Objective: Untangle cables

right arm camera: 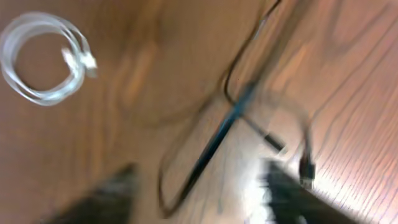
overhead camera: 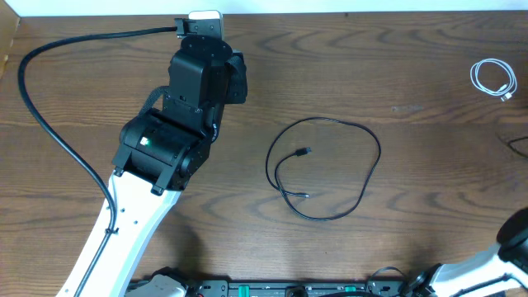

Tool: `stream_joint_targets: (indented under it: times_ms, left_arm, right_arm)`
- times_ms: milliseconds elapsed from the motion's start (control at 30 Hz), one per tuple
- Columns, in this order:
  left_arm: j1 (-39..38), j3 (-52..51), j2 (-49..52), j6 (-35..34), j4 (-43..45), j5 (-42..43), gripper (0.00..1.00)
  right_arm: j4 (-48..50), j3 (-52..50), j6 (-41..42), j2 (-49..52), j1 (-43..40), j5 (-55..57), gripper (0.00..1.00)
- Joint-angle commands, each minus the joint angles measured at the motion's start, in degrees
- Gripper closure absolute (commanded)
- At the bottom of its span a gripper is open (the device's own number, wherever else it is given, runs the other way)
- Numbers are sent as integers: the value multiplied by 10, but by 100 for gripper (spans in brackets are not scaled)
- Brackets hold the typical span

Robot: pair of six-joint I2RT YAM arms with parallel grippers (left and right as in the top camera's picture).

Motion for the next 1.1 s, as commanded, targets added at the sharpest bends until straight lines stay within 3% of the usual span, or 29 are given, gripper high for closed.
stream_joint_targets:
  times_ms: [0, 167, 267, 533, 733, 900, 1067]
  left_arm:
    - [2, 3, 3, 0, -3, -2, 39]
    - [2, 3, 3, 0, -7, -2, 39]
    - [2, 2, 3, 0, -8, -2, 39]
    - [2, 2, 3, 0, -14, -1, 39]
    - [2, 2, 3, -1, -19, 11, 39]
    - [2, -8, 8, -1, -34, 88, 39]
    - [3, -14, 35, -1, -68, 150, 39]
  right_arm:
    - [-12, 0, 4, 6, -2, -39, 11]
    - [-14, 7, -50, -12, -3, -171, 1]
    - [-15, 10, -67, -37, 2, -223, 1]
    - [-3, 10, -68, -86, 12, -150, 1]
    - [-30, 9, -76, -82, 19, -198, 1]
    - [-45, 8, -168, -82, 49, -315, 1]
    - [-56, -19, -253, -82, 132, -375, 1]
